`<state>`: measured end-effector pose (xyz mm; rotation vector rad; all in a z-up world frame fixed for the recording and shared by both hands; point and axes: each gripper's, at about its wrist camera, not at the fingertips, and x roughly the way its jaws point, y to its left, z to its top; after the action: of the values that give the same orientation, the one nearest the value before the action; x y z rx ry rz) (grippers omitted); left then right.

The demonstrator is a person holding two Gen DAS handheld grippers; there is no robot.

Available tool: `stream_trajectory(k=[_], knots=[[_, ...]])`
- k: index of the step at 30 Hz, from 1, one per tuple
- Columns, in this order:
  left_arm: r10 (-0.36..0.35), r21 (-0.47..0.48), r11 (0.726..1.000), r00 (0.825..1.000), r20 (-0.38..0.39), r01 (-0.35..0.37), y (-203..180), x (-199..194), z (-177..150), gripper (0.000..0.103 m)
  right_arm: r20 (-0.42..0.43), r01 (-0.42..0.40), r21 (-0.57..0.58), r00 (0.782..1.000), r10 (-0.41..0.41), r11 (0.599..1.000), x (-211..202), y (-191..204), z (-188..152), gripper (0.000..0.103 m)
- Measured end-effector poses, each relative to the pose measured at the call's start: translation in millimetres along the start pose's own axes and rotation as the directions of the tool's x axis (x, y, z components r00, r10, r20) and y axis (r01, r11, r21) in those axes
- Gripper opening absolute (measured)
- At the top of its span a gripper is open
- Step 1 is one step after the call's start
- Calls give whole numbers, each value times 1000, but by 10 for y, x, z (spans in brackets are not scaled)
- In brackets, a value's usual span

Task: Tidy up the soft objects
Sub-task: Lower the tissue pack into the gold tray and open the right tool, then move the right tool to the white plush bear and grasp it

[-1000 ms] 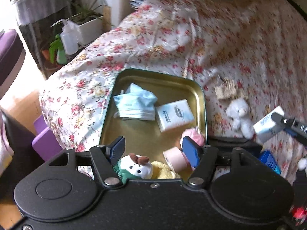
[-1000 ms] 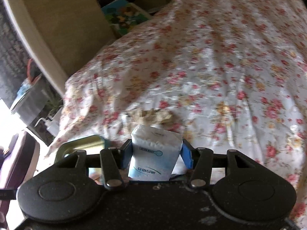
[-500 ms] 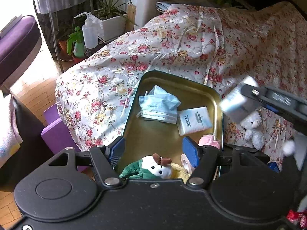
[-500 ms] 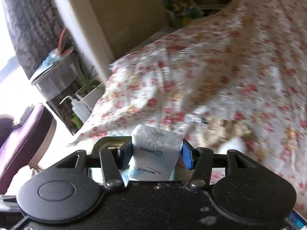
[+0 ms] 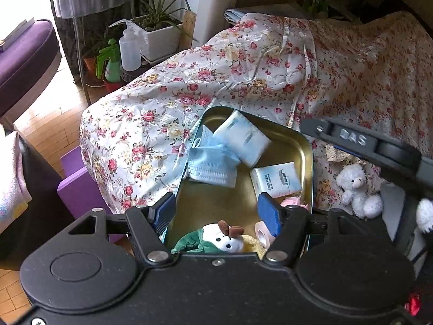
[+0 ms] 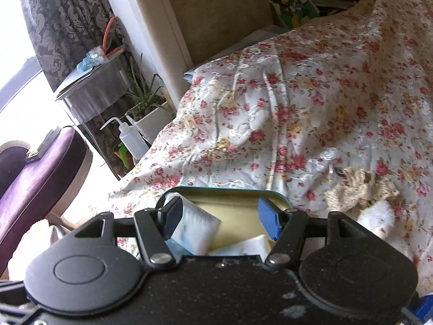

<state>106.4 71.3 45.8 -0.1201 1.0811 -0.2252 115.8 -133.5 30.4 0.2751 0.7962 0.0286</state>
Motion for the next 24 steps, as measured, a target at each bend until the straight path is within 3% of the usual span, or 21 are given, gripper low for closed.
stream_trajectory(k=[9, 14, 18, 24], knots=[[20, 14, 1000, 1000, 15, -21, -82, -9, -5, 63, 22, 57, 67, 998, -59, 996, -323, -571, -123, 63], [24, 37, 999, 999, 22, -25, -212, 7, -15, 63, 56, 125, 117, 990, -132, 985, -595, -1003, -202, 66], [23, 75, 997, 999, 25, -25, -402, 46, -33, 71, 97, 227, 135, 966, -241, 964, -835, -1299, -285, 71], [-19, 126, 992, 999, 39, 14, -728, 70, -57, 73, 163, 328, 151, 922, -351, 933, -1058, -1573, -363, 84]])
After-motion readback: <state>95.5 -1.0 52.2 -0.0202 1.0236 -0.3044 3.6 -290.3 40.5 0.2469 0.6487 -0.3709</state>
